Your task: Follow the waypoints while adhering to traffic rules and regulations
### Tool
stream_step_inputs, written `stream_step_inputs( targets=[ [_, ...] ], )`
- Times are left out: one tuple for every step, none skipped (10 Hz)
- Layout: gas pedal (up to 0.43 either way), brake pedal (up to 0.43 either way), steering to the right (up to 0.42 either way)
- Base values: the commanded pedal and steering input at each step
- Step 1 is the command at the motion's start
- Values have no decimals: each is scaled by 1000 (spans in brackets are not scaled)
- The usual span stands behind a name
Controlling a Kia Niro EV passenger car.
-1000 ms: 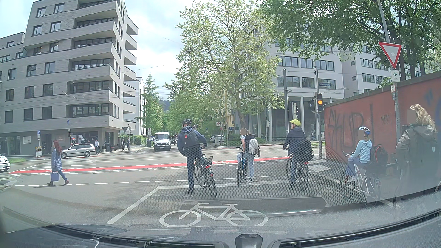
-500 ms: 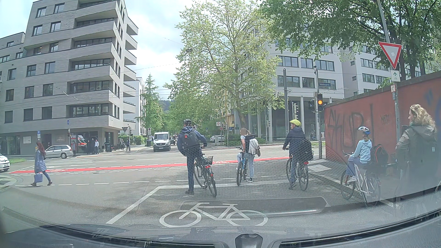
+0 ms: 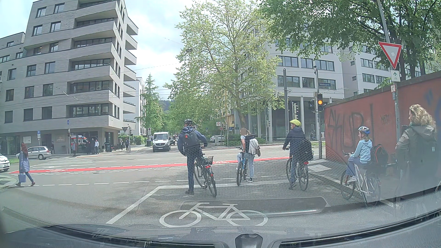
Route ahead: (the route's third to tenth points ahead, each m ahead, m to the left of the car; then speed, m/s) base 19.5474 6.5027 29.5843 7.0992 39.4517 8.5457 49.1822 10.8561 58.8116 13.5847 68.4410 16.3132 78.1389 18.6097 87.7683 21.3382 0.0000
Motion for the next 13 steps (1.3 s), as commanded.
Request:
stream_step_inputs(
  targets=[
    [0,268,-15],
    [0,268,-15],
    [0,268,-15],
    [0,268,-15],
    [0,268,-15],
    [0,262,-15],
    [0,268,-15],
    [0,268,-15],
    [0,262,-15],
    [0,268,-15],
    [0,268,-15],
    [0,268,-15],
    [0,268,-15]
  ],
)
